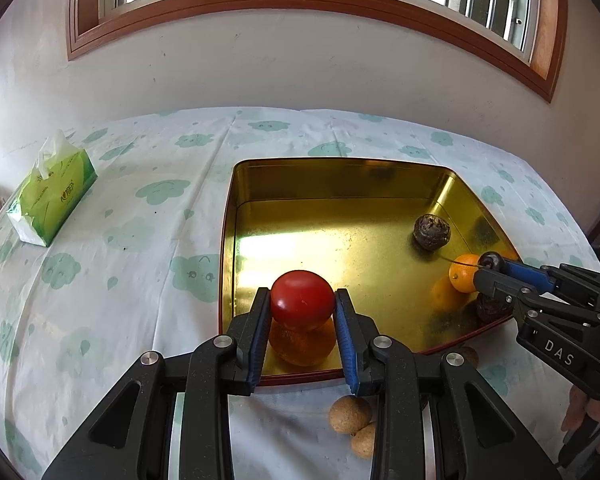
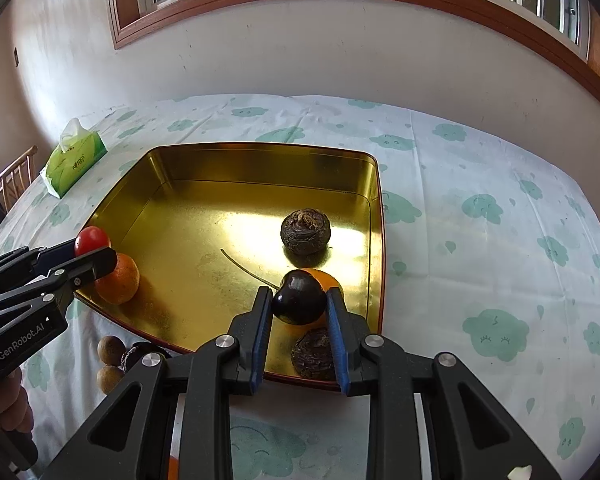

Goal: Organize fruits
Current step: 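Carry the tomato and dark plum over the red tin with both tools, then open both tools to drop the tomato and dark plum into the tin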

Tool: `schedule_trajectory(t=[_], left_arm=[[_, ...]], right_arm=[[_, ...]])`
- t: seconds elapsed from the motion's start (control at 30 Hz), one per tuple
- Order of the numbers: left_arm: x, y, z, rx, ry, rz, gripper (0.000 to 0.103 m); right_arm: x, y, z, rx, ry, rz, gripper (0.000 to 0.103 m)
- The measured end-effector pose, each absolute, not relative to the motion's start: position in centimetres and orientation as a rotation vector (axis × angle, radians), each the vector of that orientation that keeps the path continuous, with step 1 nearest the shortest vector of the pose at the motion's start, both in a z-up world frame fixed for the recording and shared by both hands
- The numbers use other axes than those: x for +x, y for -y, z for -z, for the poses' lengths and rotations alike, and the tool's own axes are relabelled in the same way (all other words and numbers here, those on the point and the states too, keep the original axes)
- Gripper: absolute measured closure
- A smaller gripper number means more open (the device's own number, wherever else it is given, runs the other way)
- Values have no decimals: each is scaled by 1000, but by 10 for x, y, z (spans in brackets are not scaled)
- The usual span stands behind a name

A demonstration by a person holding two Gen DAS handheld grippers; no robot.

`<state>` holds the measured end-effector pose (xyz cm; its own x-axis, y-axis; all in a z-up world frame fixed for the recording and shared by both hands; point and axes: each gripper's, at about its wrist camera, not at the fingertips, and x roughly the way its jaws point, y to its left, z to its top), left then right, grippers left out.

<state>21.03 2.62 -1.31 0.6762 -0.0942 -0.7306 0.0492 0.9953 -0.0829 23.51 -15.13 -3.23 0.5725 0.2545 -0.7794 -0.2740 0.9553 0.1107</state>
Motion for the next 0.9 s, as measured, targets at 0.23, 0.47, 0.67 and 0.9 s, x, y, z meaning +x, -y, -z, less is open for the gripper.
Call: schedule_trajectory(t=[0.23, 0.47, 0.67, 0.9], left_arm=[[209, -21, 13, -24, -814, 72, 71], [209, -19, 14, -14, -814, 68, 70], [210, -20, 18, -14, -826, 67, 68], [208, -22, 18, -35, -828, 58, 56]], right_arm=[[236, 152, 34, -18, -915, -311, 77], [235, 154, 35, -8, -914, -313, 73], [230, 156, 29, -2, -901, -311, 68], [217, 161, 18, 9, -881, -305, 65]])
